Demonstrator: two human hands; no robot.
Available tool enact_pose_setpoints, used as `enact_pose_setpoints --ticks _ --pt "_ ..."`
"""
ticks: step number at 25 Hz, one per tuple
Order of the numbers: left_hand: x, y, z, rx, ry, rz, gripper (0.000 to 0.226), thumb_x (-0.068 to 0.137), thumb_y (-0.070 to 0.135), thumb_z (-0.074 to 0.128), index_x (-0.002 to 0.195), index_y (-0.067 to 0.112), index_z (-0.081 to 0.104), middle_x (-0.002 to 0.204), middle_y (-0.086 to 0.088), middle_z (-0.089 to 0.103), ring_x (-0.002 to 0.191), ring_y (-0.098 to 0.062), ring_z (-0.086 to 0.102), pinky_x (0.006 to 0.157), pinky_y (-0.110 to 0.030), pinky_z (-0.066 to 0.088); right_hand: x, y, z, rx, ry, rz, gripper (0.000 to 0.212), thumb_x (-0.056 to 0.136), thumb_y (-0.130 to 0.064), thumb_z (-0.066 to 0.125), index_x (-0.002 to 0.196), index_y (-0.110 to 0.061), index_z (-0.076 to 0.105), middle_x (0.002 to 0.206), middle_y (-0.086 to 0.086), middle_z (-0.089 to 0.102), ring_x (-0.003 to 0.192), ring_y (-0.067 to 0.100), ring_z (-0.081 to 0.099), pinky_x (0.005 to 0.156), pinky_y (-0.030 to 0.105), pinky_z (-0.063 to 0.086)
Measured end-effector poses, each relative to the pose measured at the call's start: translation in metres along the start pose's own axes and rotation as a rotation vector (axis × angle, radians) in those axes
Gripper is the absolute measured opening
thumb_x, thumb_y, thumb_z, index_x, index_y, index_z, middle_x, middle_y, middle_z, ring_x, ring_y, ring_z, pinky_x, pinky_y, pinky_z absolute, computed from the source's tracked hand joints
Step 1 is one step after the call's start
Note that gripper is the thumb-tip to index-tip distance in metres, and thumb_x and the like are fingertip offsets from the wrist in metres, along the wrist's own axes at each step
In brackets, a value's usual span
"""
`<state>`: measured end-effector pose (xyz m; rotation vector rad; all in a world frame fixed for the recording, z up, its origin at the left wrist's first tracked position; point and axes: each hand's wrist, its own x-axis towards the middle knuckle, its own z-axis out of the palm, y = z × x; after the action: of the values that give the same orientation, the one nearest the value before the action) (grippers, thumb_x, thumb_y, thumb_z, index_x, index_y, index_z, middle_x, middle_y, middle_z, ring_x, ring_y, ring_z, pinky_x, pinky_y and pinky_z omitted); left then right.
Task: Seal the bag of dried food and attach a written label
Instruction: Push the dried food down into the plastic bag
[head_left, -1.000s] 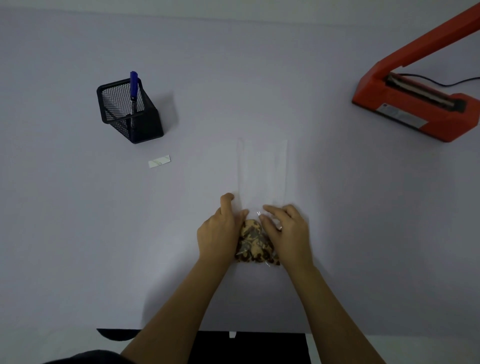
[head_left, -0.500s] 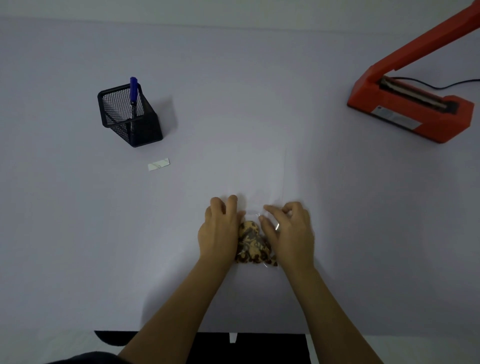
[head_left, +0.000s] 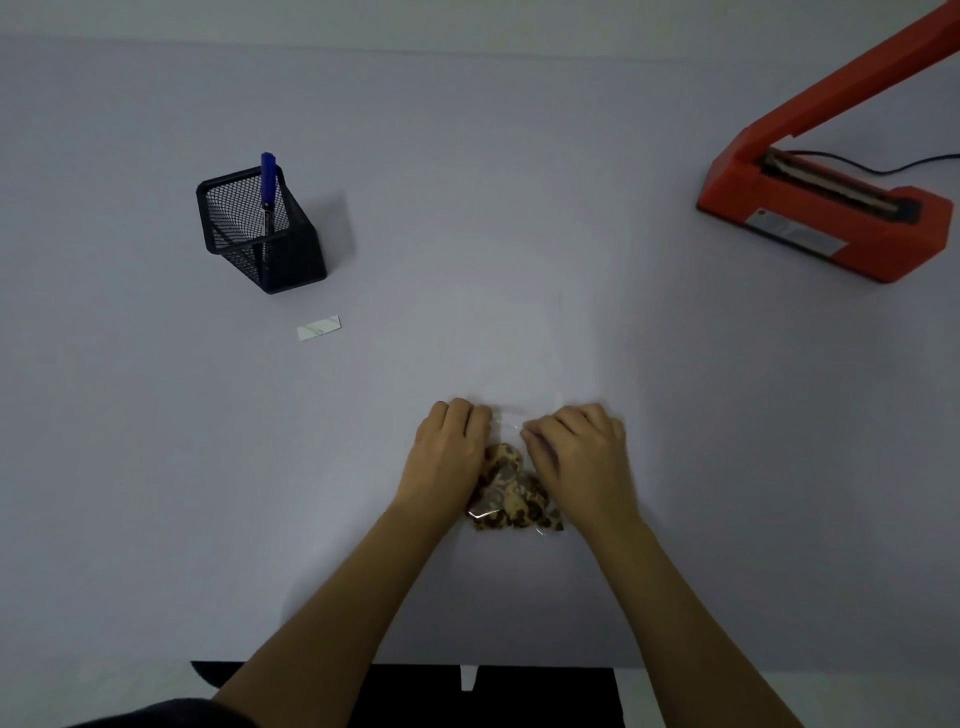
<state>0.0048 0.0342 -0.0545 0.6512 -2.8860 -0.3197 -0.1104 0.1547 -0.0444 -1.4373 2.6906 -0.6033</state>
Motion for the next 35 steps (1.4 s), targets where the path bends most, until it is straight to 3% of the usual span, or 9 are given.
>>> enact_pose_setpoints --ticks 5,8,12,16,21,24,27,31,35 --pt "0.001 -0.006 -0.004 -0.1 -0.068 0.004 0.031 0.063 -0.01 0.061 0.091 0.002 0.06 0.079 -0.013 0.056 0.065 -0.026 0.051 0.053 -0.031 0.047 0.006 -0.001 0.0 0.06 -0.068 -0.013 0.019 0.088 -0.026 0.053 0.079 -0.015 0.067 0.073 -0.002 0.064 0.074 0.021 0.054 0.068 0.032 0.043" --pt "0.002 -0.015 -0.004 -0.118 -0.08 0.094 0.024 0.07 -0.002 0.067 0.091 0.006 0.059 0.083 -0.01 0.056 0.071 -0.023 0.049 0.062 -0.028 0.043 0.01 0.0 -0.004 0.117 -0.171 -0.002 0.018 0.089 -0.027 0.05 0.087 -0.016 0.064 0.081 -0.001 0.065 0.075 0.021 0.056 0.067 0.036 0.048" --pt "0.003 -0.035 -0.008 -0.076 -0.102 0.257 0.019 0.082 0.01 0.045 0.1 0.01 0.053 0.089 -0.01 0.06 0.078 -0.024 0.048 0.065 -0.032 0.048 0.011 0.013 -0.007 0.157 -0.208 -0.026 0.013 0.085 -0.02 0.056 0.094 -0.015 0.065 0.086 0.0 0.065 0.079 0.022 0.059 0.069 0.041 0.051" --pt "0.009 -0.034 -0.011 -0.104 -0.196 0.342 0.031 0.085 0.018 0.048 0.113 0.011 0.058 0.113 -0.009 0.063 0.1 -0.025 0.054 0.081 -0.033 0.05 0.016 0.01 -0.012 0.17 -0.264 -0.09 0.023 0.084 -0.011 0.06 0.107 -0.015 0.063 0.1 0.001 0.061 0.093 0.021 0.054 0.082 0.035 0.043" --pt "0.026 -0.038 -0.019 -0.243 -0.326 0.285 0.034 0.085 0.009 0.055 0.118 0.003 0.057 0.117 -0.016 0.056 0.102 -0.031 0.053 0.09 -0.038 0.048 0.043 0.015 -0.017 0.304 -0.483 0.008 0.046 0.08 -0.013 0.066 0.124 -0.015 0.052 0.125 -0.001 0.045 0.117 0.016 0.044 0.101 0.038 0.038" --pt "0.042 -0.045 -0.026 -0.255 -0.456 0.176 0.054 0.085 0.026 0.064 0.132 0.007 0.045 0.134 -0.013 0.041 0.12 -0.029 0.038 0.105 -0.035 0.034 0.055 0.015 -0.019 0.203 -0.566 0.013 0.064 0.078 -0.023 0.069 0.135 -0.02 0.039 0.137 -0.004 0.034 0.128 0.016 0.033 0.103 0.037 0.029" --pt "0.065 -0.051 -0.036 -0.206 -0.533 0.134 0.087 0.073 0.047 0.072 0.14 0.012 0.03 0.144 -0.005 0.027 0.129 -0.022 0.025 0.106 -0.029 0.026 0.063 0.016 -0.021 0.163 -0.585 0.017 0.079 0.072 -0.03 0.073 0.139 -0.023 0.031 0.141 -0.006 0.027 0.13 0.015 0.027 0.101 0.037 0.024" --pt "0.086 -0.051 -0.04 -0.045 -0.605 0.142 0.116 0.058 0.063 0.074 0.145 0.014 0.014 0.151 -0.003 0.014 0.134 -0.024 0.017 0.109 -0.04 0.023 0.076 0.019 -0.022 0.192 -0.63 0.076 0.105 0.062 -0.034 0.081 0.144 -0.02 0.018 0.148 -0.005 0.015 0.136 0.017 0.018 0.105 0.042 0.021" --pt "0.096 -0.047 -0.039 0.044 -0.662 0.096 0.127 0.053 0.066 0.075 0.147 0.02 0.002 0.153 -0.004 0.002 0.134 -0.033 0.013 0.108 -0.049 0.023 0.085 0.018 -0.023 0.153 -0.685 0.097 0.122 0.058 -0.034 0.084 0.147 -0.017 0.002 0.155 -0.006 -0.004 0.141 0.018 0.005 0.11 0.047 0.016"
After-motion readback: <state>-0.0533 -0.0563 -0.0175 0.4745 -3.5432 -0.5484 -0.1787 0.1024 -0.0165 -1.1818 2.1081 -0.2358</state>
